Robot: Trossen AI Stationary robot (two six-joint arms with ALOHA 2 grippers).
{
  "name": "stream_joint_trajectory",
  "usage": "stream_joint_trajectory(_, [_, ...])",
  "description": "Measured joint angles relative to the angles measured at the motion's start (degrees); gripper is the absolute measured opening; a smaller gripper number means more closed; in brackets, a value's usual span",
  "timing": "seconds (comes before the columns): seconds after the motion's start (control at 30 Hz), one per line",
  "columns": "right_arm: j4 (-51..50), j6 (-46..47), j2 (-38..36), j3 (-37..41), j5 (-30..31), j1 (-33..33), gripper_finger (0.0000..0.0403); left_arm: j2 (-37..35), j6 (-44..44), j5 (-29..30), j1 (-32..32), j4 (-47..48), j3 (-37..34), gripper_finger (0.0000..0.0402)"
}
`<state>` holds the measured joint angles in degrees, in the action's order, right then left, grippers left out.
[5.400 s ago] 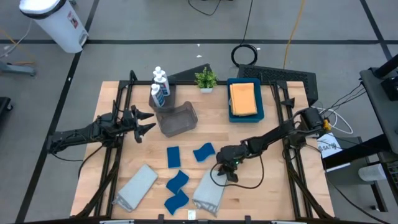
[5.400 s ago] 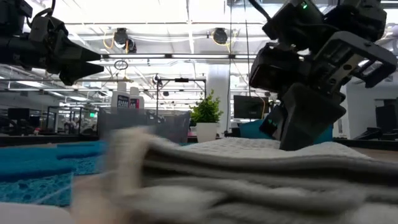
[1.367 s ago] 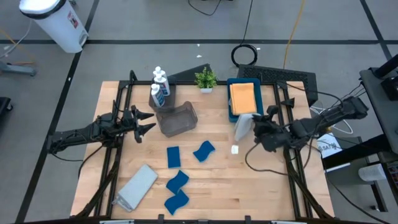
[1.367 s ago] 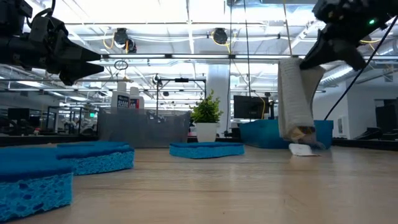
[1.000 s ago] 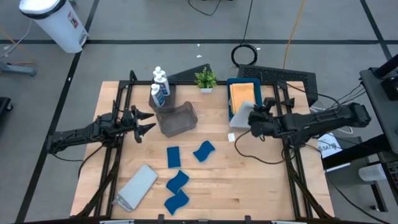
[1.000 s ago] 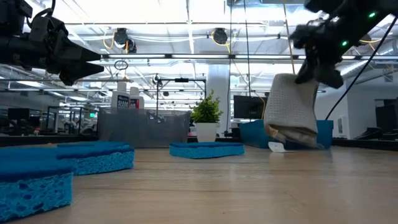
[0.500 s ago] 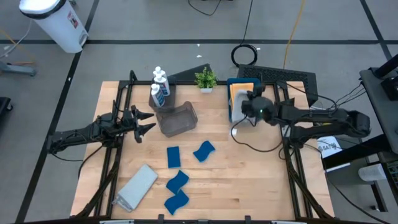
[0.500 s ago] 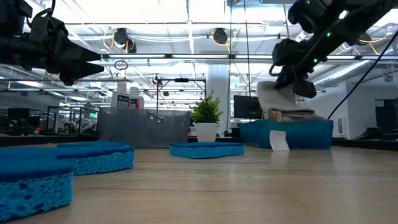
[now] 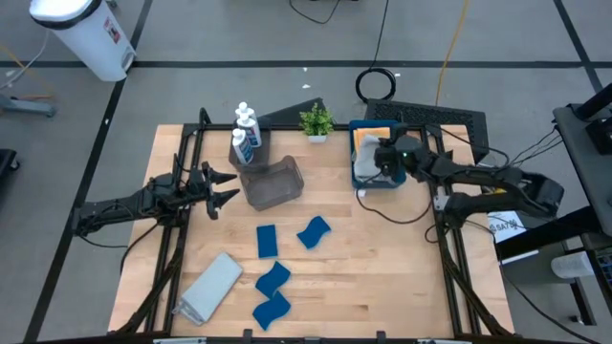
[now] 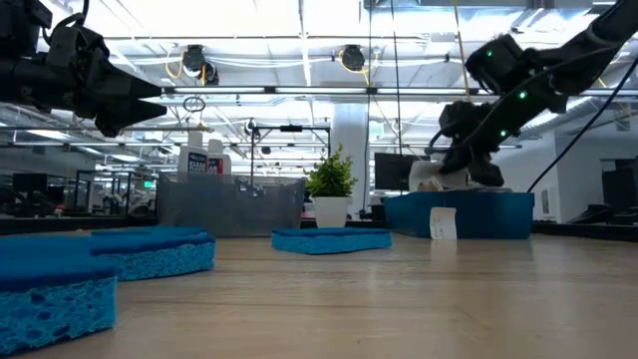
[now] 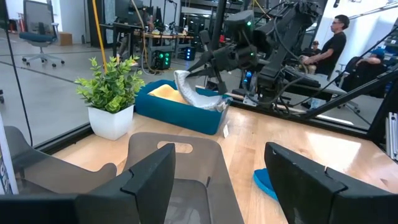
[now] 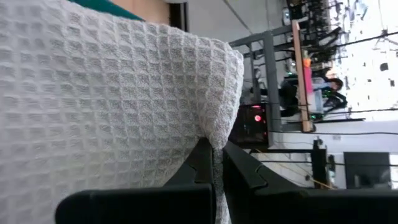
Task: Pick & Place Kitchen Items
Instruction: Put the gray towel into the blue bin
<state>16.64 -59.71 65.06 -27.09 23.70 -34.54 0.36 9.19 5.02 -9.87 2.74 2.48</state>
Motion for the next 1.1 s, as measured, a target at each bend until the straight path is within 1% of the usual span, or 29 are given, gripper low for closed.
stream_joint_trajectory(0.2, [7.7,-1.5,5.9,0.7,0.0,-2.3,0.0000,0.0,0.0,0.0,0.0,0.0,0.0,0.0251])
stream_joint_trajectory(0.43, [12.0,-1.0,11.0,0.7,0.0,-3.9,0.0000,0.0,0.0,0.0,0.0,0.0,0.0,0.0251])
stream_joint_trajectory(0.5, [13.8,-1.0,12.2,0.7,-1.1,-4.0,0.0000,0.0,0.0,0.0,0.0,0.0,0.0,0.0251])
stream_joint_trajectory(0.6, [16.6,-1.0,13.7,0.7,-1.4,-4.0,0.0009,0.0,0.0,0.0,0.0,0.0,0.0,0.0251])
stream_joint_trajectory(0.73, [19.1,0.1,14.6,0.7,-1.4,-4.2,0.0041,0.0,0.0,0.0,0.0,0.0,0.0,0.0251])
stream_joint_trajectory(0.87, [19.7,3.0,14.1,0.7,-0.9,-4.2,0.0091,0.0,0.0,0.0,0.0,0.0,0.0,0.0251])
stream_joint_trajectory(0.93, [21.4,4.6,13.9,0.7,1.8,-4.0,0.0118,0.0,0.0,0.0,0.0,0.0,0.0,0.0251])
stream_joint_trajectory(1.03, [25.8,7.9,13.9,0.7,9.1,-3.0,0.0154,0.0,0.0,0.0,0.0,0.0,0.0,0.0251])
stream_joint_trajectory(1.1, [28.3,8.7,13.9,0.7,12.7,-1.9,0.0173,0.0,0.0,0.0,0.0,0.0,0.0,0.0251])
